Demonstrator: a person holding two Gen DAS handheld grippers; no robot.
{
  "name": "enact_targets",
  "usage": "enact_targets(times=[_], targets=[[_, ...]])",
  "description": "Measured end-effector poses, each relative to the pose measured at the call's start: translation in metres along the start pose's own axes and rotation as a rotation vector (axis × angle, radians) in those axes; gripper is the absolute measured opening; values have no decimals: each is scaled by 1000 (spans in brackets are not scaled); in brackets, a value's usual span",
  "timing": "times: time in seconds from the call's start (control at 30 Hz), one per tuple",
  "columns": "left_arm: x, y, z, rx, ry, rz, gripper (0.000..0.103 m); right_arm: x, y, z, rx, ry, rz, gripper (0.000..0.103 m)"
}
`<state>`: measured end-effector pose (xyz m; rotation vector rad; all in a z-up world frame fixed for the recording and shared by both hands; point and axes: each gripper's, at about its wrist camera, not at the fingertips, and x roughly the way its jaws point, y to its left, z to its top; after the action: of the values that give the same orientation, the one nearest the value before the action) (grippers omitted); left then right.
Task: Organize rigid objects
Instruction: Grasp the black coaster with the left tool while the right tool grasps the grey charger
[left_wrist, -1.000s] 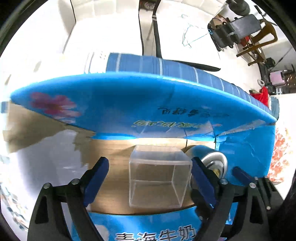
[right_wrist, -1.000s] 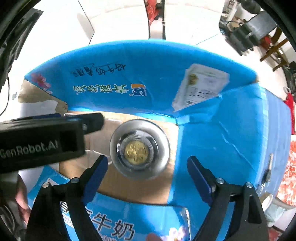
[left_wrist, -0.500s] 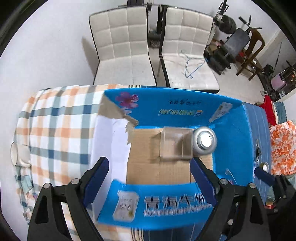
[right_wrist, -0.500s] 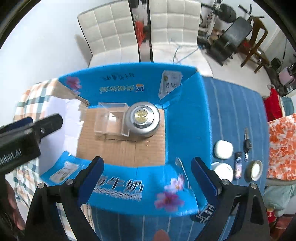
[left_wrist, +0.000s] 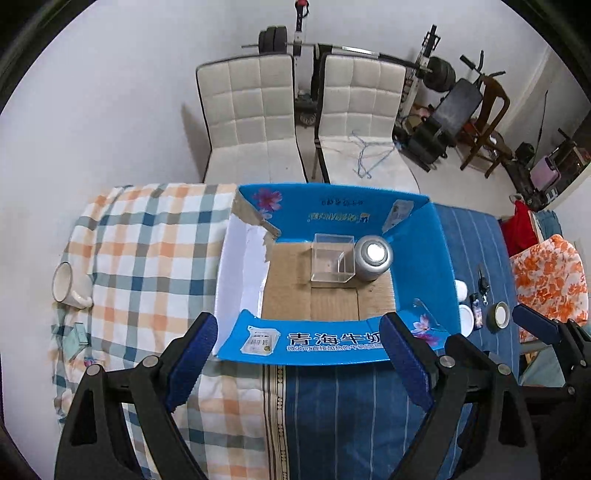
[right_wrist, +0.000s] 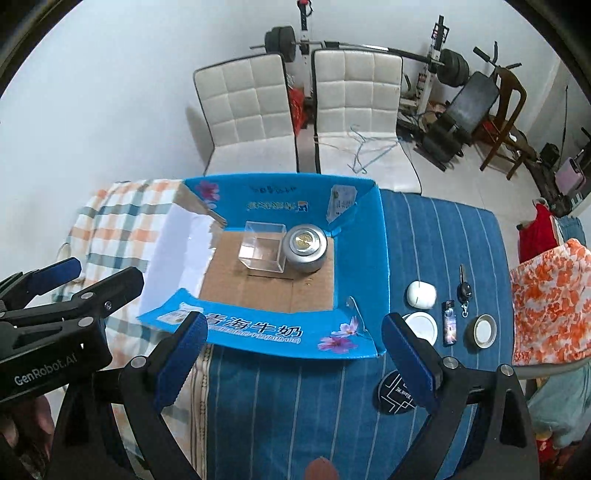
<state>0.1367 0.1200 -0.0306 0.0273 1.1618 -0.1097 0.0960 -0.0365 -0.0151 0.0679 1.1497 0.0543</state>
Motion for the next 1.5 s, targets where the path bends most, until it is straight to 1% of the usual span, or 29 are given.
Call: enact_targets(times=[0.23,0.27,0.3,0.4,0.47,0.53,0.6,0.73,0.77,0.8,0.87,0.97,1.03,1.13,1.17,1.2,1.23,1.27,1.3,1.37,1.4,1.43,1.5], targets=[[-32,-12,-7,-19,-47,-6,90,-36,-12,-10,11,-28,65,98],[-36,-17,-8,-16,-63,4,91,-39,-17,-11,18,-31,69,99],[-36,-23,-9,-10,-63,11,103,-41,-23,-13,29,-34,74,102],[-30,-45,-11,1,-52,-14,103,-45,-53,-22,75,-30,61,103],[-22,-63,-14,17,-40,-39,103,-44,-85,-33,124,-18,25,103],[-10,-86,-20,41,-16,-64,103,-38,-124,-50,186,2,-35,103],[8,-117,-31,82,25,-97,103,-30,-162,-68,257,33,-83,103],[55,-173,-58,148,113,-130,103,7,-245,-115,415,131,-177,103],[75,-190,-68,168,146,-129,103,19,-259,-126,439,155,-184,103],[85,-199,-74,179,162,-126,103,35,-274,-137,462,188,-181,103],[118,-224,-90,205,225,-120,103,72,-296,-160,515,263,-156,103],[157,-250,-111,230,304,-113,103,114,-313,-182,571,327,-115,103],[179,-262,-122,238,355,-111,103,135,-321,-192,595,349,-108,102],[201,-274,-134,248,399,-100,103,161,-327,-202,608,359,-93,101],[206,-276,-137,249,409,-96,103,166,-328,-205,606,360,-86,99],[210,-278,-139,248,417,-94,103,175,-329,-209,600,370,-84,94],[215,-280,-141,245,430,-90,103,179,-331,-208,592,385,-91,94],[220,-281,-144,240,440,-87,103,178,-329,-206,566,372,-108,89],[223,-283,-145,240,448,-83,103,177,-325,-205,527,365,-110,82],[228,-285,-147,236,459,-85,103,174,-324,-204,492,382,-118,73],[229,-287,-147,238,463,-89,103,174,-326,-206,485,401,-134,73],[230,-288,-147,231,465,-106,103,173,-331,-209,488,413,-133,73],[232,-294,-148,234,478,-105,103,171,-340,-216,501,427,-113,73]])
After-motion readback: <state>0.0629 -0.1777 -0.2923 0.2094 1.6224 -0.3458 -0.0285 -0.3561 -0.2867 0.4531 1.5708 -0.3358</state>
